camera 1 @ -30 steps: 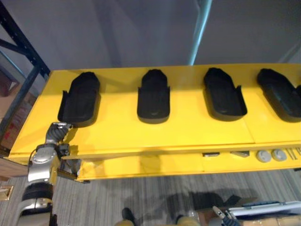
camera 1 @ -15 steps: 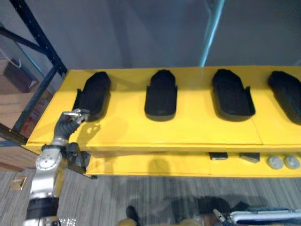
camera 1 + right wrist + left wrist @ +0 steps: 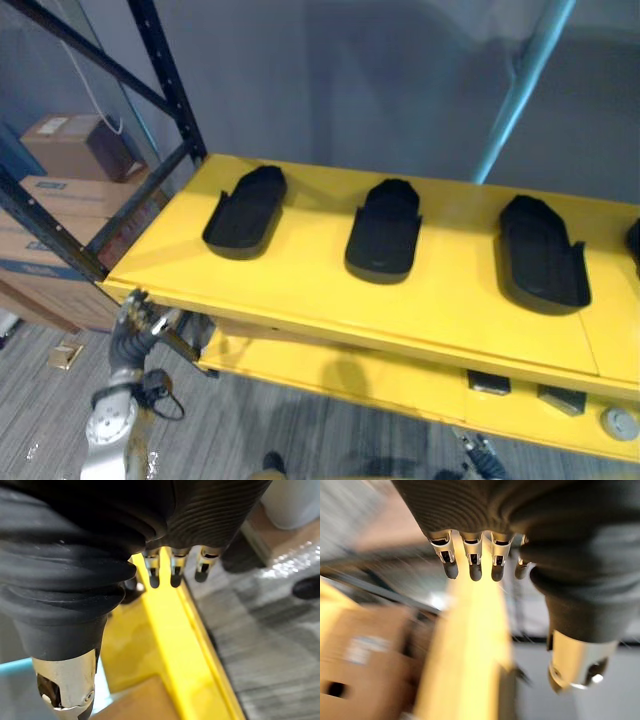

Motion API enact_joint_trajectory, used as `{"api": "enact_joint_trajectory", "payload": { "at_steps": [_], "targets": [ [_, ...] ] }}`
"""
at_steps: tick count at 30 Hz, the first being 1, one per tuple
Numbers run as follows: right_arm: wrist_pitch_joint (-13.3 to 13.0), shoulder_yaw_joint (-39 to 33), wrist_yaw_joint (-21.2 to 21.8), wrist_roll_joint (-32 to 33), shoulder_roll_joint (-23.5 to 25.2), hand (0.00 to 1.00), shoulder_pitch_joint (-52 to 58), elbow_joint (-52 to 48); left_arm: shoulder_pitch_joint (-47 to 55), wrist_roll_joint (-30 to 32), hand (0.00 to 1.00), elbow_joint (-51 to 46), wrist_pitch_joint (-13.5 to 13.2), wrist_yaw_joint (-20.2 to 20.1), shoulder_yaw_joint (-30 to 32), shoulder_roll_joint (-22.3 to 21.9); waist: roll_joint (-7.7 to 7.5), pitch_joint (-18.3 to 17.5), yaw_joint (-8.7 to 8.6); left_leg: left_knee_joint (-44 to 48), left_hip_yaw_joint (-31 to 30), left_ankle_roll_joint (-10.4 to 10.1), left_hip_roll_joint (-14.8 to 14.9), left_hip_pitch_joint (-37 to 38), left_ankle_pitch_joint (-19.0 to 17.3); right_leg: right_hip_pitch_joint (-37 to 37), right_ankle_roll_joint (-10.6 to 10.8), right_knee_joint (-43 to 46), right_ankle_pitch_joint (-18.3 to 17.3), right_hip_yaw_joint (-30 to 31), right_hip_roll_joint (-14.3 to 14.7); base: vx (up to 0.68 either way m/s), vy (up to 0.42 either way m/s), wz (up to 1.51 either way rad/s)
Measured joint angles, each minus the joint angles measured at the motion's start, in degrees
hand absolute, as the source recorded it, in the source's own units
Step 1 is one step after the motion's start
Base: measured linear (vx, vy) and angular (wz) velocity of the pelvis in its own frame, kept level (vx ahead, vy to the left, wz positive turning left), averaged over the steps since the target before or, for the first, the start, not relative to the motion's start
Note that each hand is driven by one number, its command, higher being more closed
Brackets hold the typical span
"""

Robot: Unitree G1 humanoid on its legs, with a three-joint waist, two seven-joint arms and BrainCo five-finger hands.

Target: Walk over and take plastic housings, then place them on the shelf

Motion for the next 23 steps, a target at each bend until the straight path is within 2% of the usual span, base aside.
{"api": "enact_joint_trajectory", "payload": {
  "at_steps": [2, 4, 8, 10, 12, 15, 18, 23],
  "targets": [
    [1.3, 0.0, 0.0, 0.4, 0.1, 0.00, 0.0, 0.8, 1.1, -1.4, 0.00, 7.1, -1.2, 1.0, 0.0, -1.2, -0.68, -0.4, 0.00, 0.0, -0.1, 0.0, -0.1, -0.2, -0.4, 0.0, 0.1, -0.6, 0.0, 0.0, -0.1, -0.04, 0.012, -0.04],
    [2.3, 0.0, 0.1, 1.7, 0.3, 0.00, 0.0, 1.3, 1.2, -2.9, 0.00, 16.4, -4.0, 1.1, 0.1, -1.8, -1.90, -0.5, 0.05, 0.0, -0.1, 0.0, -0.3, -0.3, -0.6, 0.2, 0.4, -1.1, 0.0, 0.0, -0.2, -0.03, 0.013, -0.02],
    [3.7, -0.2, 0.6, 1.7, 0.7, 0.00, 0.0, 2.9, 1.2, -7.9, 0.00, 26.3, -6.3, -0.4, 0.4, -2.0, -3.76, -0.7, -0.01, 0.0, 0.2, 0.1, -0.9, -0.3, -0.6, 0.2, 2.7, -1.3, -0.2, 0.0, -0.9, 0.00, 0.000, 0.00],
    [4.0, -0.8, 0.7, 1.7, 0.7, 0.00, 0.0, 3.3, 1.0, -8.9, 0.00, 29.9, -6.3, -1.3, 0.7, -2.9, -3.87, -0.7, -0.27, 0.0, 0.3, 0.2, -1.2, -0.3, -0.7, 0.2, 2.7, -1.3, -0.2, 0.0, -1.2, 0.00, 0.000, 0.00],
    [4.3, -2.1, 1.4, 1.6, 0.9, 0.00, -0.4, 3.7, 0.5, -10.0, 0.00, 33.5, -6.3, -2.4, 2.9, -4.5, -3.76, -0.6, -1.25, 0.0, 0.4, 0.5, -1.6, -0.3, -0.9, 0.2, 2.8, -1.4, -0.1, 0.0, -1.3, 0.03, 0.033, -0.01],
    [4.3, -2.6, 1.6, 1.2, 1.2, 0.00, -0.6, 4.5, 0.5, -12.6, 0.00, 37.4, -5.1, -4.6, 4.2, -5.3, -3.73, -0.6, -1.77, 0.0, 0.8, 0.5, -2.1, -0.1, -1.2, 0.2, 2.9, -1.4, 0.0, 0.2, -2.0, 0.05, 0.025, -0.04],
    [4.3, -2.6, 1.6, 0.5, 1.3, 0.00, -1.1, 5.8, 0.0, -12.7, 0.00, 40.8, -2.8, -5.6, 4.3, -5.3, -3.99, -0.2, -2.01, 0.0, 1.6, 0.6, -2.3, 1.1, -1.7, 1.0, 2.8, -1.2, 0.3, 0.5, -2.1, 0.08, 0.021, -0.10],
    [4.6, -2.5, 1.6, 0.5, 1.7, 0.00, -2.4, 6.7, -0.4, -12.7, 0.00, 46.7, 2.9, -6.3, 4.8, -6.1, -3.31, -0.1, -3.04, 0.0, 2.6, 0.1, -1.4, 3.0, -3.1, 1.7, 2.2, -0.7, 1.8, 0.7, -1.5, 0.06, 0.002, -0.12]
  ]
}}
